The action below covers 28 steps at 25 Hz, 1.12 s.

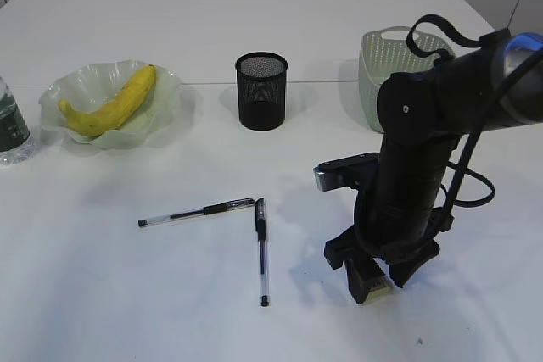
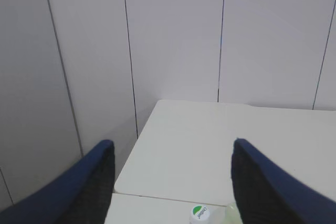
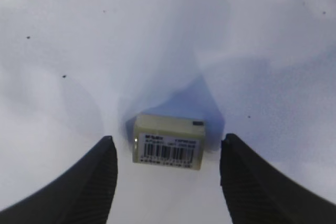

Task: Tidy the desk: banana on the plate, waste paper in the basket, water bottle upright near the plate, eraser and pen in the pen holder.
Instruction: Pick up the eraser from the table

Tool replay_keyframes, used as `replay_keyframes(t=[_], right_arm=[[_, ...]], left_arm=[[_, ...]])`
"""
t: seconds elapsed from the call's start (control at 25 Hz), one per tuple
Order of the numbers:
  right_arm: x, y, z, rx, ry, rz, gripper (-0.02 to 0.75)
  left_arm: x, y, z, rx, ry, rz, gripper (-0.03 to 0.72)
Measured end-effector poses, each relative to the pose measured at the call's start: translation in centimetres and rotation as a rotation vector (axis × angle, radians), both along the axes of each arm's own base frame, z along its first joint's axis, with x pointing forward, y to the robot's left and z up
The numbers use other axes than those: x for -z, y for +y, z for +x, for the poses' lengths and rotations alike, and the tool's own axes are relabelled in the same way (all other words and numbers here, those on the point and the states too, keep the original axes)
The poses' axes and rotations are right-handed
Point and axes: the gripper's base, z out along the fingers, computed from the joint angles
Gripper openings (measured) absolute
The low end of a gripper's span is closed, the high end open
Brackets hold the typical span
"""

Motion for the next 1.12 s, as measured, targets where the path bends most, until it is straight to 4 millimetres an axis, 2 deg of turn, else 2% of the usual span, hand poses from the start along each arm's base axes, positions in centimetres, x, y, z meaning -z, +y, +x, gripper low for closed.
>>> replay_keyframes(t=[1.12], right_arm=[[0.01,0.00,0.07,-0.003,-0.008,0.001,0.463]], left_arm=[[0.00,0.00,0.00,0.000,0.000,0.000,0.483]])
